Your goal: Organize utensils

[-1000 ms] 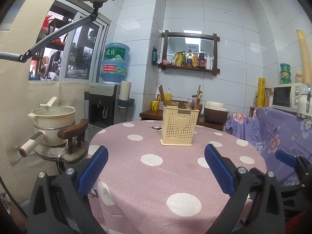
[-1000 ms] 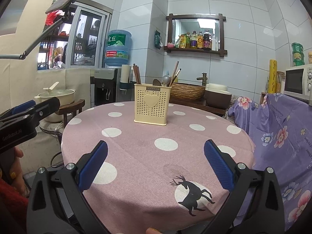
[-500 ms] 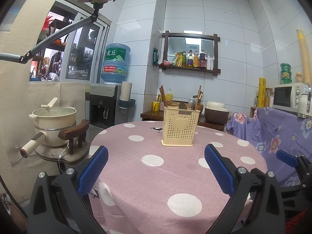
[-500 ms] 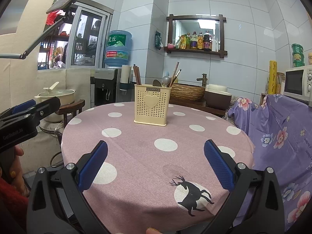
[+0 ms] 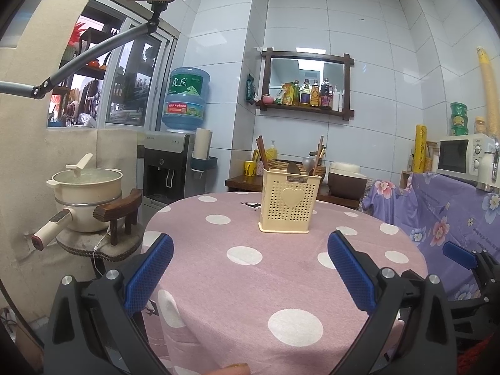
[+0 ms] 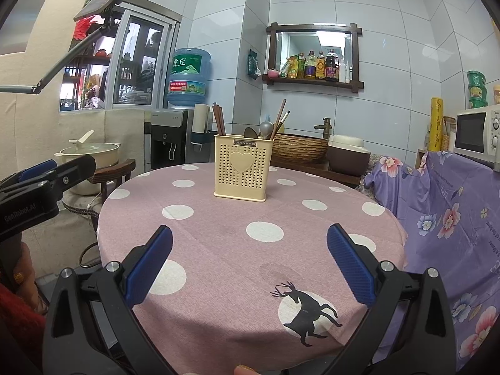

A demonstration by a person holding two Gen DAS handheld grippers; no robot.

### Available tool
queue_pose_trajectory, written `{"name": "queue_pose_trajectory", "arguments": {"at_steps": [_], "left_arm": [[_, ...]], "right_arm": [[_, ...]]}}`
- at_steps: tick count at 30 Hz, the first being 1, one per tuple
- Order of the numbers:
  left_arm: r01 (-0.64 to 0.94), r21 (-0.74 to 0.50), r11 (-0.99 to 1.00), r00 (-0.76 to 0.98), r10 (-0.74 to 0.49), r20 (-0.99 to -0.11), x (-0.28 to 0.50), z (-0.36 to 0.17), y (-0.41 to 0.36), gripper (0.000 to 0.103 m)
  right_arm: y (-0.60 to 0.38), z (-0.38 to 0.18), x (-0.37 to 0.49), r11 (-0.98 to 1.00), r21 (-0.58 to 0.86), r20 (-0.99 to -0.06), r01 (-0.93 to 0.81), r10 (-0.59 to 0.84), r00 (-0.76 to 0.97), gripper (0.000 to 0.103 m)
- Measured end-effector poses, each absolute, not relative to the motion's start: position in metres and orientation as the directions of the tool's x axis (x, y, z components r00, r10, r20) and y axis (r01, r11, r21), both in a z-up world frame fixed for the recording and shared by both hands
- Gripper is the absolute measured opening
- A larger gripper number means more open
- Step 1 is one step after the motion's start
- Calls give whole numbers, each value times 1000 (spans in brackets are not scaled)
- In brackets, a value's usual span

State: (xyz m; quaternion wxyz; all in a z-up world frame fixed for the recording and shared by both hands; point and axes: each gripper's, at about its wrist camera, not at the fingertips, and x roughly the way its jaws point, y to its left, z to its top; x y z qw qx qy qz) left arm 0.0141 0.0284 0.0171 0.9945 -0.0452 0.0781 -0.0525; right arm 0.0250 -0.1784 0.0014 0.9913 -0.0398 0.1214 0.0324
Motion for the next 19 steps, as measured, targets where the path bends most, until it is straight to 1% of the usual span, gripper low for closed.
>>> {"name": "queue_pose_trajectory", "arguments": {"at_steps": [19], "left_arm": [[99, -94, 991, 981, -113, -156, 14, 17, 28, 98]], "right_arm": [[-179, 0, 25, 995, -70, -246, -72, 53, 968, 98]]}}
